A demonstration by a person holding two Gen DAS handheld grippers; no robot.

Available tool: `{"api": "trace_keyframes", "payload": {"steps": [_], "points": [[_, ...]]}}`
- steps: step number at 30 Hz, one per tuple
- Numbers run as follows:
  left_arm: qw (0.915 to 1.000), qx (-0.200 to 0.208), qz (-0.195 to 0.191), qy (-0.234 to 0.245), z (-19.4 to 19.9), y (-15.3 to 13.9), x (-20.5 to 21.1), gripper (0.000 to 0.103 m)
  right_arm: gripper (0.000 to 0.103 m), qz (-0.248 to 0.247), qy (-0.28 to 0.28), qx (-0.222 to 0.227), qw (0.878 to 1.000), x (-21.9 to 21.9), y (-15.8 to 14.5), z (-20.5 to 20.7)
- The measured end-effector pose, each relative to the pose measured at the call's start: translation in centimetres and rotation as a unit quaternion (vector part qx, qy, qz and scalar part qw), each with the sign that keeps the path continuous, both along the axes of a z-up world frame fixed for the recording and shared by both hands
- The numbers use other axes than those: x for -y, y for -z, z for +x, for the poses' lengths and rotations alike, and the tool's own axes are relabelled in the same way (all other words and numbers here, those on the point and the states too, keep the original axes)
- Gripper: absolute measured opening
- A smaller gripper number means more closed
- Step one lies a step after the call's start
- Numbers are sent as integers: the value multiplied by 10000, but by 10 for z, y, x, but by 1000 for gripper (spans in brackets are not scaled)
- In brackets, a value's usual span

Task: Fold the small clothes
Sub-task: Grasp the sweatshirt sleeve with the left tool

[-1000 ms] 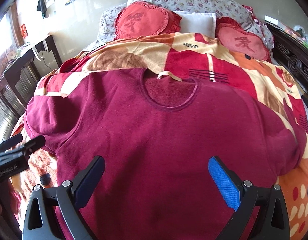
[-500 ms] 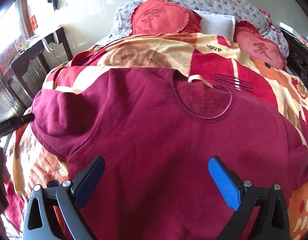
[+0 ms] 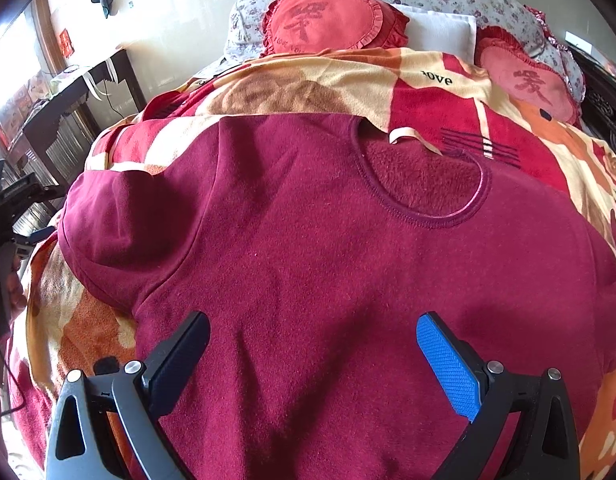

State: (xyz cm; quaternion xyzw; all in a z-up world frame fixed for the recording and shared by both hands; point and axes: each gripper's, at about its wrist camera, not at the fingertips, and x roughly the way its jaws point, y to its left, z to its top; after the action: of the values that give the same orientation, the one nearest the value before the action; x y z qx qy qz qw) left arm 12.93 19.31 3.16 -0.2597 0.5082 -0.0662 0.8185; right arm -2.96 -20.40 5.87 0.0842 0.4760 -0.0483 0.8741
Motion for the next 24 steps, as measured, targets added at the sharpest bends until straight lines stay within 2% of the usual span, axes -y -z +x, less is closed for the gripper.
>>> {"api": "trace_keyframes", "payload": {"steps": [6, 8, 9, 11, 13, 17, 21, 24], "points": [[9996, 83, -235, -102, 15, 4, -6, 83, 103, 6, -41, -46, 10000, -2, 3, 1], [9994, 85, -299, -152, 19, 6, -7, 62, 103, 46, -34, -59, 10000, -1, 4, 2], [9994, 53, -306, -169, 20, 7, -8, 56, 103, 62, -28, -65, 10000, 0, 5, 2], [9994, 24, -273, -189, 21, 9, -10, 26, 103, 92, -11, -75, 9999, 0, 6, 3], [9994, 30, -246, -235, 21, 9, -11, 14, 103, 142, -21, -97, 9998, 0, 7, 3], [9985, 221, -253, -424, 11, -4, -14, 11, 103, 178, -55, -113, 9998, -1, 8, 1], [9970, 684, 185, -300, -3, -34, -4, 10, 103, 189, -42, -85, 9998, 1, 6, -1], [9956, 923, -16, -128, -16, -56, 7, 9, 103, 244, 1, -42, 9997, 5, 2, -3]]}}
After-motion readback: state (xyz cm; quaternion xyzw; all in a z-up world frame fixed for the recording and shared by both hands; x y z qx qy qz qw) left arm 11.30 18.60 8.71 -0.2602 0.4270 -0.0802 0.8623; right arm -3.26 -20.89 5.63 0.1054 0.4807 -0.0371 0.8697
